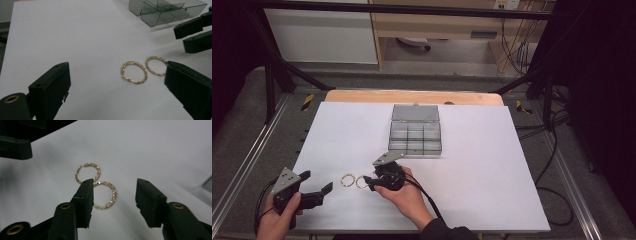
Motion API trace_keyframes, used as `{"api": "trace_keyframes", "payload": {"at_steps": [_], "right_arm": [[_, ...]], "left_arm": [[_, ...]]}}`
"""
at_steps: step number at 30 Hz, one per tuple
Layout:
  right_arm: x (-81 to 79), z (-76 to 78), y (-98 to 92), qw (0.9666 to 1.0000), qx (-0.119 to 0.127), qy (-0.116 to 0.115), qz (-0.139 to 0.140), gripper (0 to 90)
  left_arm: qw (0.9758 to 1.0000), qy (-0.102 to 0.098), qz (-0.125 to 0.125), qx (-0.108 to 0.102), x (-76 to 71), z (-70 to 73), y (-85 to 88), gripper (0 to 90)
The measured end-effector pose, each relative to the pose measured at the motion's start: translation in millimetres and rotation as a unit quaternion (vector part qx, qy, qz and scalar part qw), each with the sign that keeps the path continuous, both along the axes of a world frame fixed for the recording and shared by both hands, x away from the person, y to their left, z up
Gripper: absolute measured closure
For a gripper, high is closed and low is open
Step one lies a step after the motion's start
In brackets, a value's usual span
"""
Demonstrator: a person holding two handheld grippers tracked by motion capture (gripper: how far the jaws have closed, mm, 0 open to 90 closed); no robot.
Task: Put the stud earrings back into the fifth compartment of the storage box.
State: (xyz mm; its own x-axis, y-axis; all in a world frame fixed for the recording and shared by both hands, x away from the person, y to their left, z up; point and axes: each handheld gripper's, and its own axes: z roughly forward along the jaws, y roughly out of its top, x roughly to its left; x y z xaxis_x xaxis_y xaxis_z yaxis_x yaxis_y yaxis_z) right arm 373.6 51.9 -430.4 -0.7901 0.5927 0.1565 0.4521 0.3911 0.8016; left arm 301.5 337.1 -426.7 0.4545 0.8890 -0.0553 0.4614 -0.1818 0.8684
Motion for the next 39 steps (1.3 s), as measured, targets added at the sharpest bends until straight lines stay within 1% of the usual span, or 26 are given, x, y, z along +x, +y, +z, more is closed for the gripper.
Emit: {"api": "trace_keyframes", "payload": {"at_steps": [3, 4, 5, 7, 8, 10, 11, 13, 14, 17, 21, 22, 23, 24, 26, 29, 33, 38, 39], "right_arm": [[4.1, -1.0, 13.5, 1.0, 0.002, 0.005, 0.006, 56.5], [6.4, -2.4, 21.8, 0.9999, 0.001, 0.003, 0.01, 60.5], [6.4, -2.4, 21.8, 0.9999, 0.001, 0.003, 0.01, 60.5], [9.0, -4.4, 29.9, 0.9999, 0.001, 0.005, 0.013, 63.4], [11.7, -7.2, 38.2, 0.9999, -0.002, 0.003, 0.016, 66.3], [14.2, -10.8, 47.3, 0.9997, -0.009, 0.003, 0.02, 67.3], [14.2, -10.8, 47.3, 0.9997, -0.009, 0.003, 0.02, 67.3], [16.4, -15.9, 56.2, 0.9996, -0.019, 0.006, 0.022, 69.6], [16.5, -17.7, 58.8, 0.9996, -0.02, 0.01, 0.018, 70.5], [18.5, -23.4, 65.5, 0.9994, -0.025, 0.012, 0.021, 72.9], [19.1, -27.9, 72.1, 0.9991, -0.036, 0.007, 0.019, 77.4], [18.0, -28.2, 74.9, 0.9988, -0.045, -0.005, 0.018, 81.2], [18.0, -28.2, 74.9, 0.9988, -0.045, -0.005, 0.018, 81.2], [17.5, -27.8, 75.7, 0.9983, -0.053, -0.013, 0.021, 83.0], [15.7, -28.0, 77.7, 0.9976, -0.061, -0.024, 0.021, 86.7], [15.9, -28.0, 77.5, 0.9977, -0.061, -0.023, 0.021, 86.8], [15.6, -26.7, 74.5, 0.998, -0.053, -0.025, 0.023, 86.8], [15.9, -16.4, 68.6, 0.9988, -0.032, -0.029, 0.022, 86.9], [15.7, -14.4, 67.2, 0.9988, -0.033, -0.028, 0.022, 86.9]], "left_arm": [[1.0, 0.001, -0.001, 0.001, -0.3, -0.4, 0.5, 7.2], [1.0, 0.002, 0.002, 0.001, -0.4, -0.4, 1.2, 7.1], [1.0, 0.003, 0.004, 0.0, -0.3, -0.5, 1.9, 7.1], [1.0, 0.002, 0.008, -0.003, 0.0, -0.3, 3.0, 7.3], [1.0, 0.002, 0.009, -0.004, -0.2, 0.0, 3.2, 7.3], [1.0, 0.0, 0.008, -0.004, -0.2, 0.5, 3.4, 7.2], [0.9999, 0.0, 0.009, -0.004, 0.0, 0.8, 3.2, 7.2], [0.9999, -0.001, 0.01, -0.006, 0.6, 0.7, 2.7, 7.3], [0.9999, 0.0, 0.011, -0.005, 0.7, 0.7, 2.6, 7.2], [0.9999, 0.001, 0.009, -0.005, 0.5, 0.3, 3.1, 7.3], [0.9999, 0.003, 0.013, -0.007, 0.4, 0.2, 4.7, 7.3], [0.9999, 0.001, 0.013, -0.007, 0.4, 0.5, 4.5, 7.4], [0.9999, 0.001, 0.013, -0.006, 0.4, 0.6, 4.2, 7.4], [0.9999, 0.001, 0.012, -0.006, 0.5, 0.5, 3.8, 7.4], [0.9999, 0.003, 0.01, -0.005, 0.8, 0.4, 2.7, 7.4], [1.0, 0.002, 0.008, -0.004, 0.7, 0.6, 2.3, 7.4], [0.9999, 0.002, 0.011, -0.005, 0.9, 0.2, 4.4, 7.4], [0.9999, 0.001, 0.014, -0.007, 0.4, 0.5, 4.4, 7.5], [0.9999, 0.001, 0.013, -0.008, 0.5, 0.5, 4.2, 7.5]]}}
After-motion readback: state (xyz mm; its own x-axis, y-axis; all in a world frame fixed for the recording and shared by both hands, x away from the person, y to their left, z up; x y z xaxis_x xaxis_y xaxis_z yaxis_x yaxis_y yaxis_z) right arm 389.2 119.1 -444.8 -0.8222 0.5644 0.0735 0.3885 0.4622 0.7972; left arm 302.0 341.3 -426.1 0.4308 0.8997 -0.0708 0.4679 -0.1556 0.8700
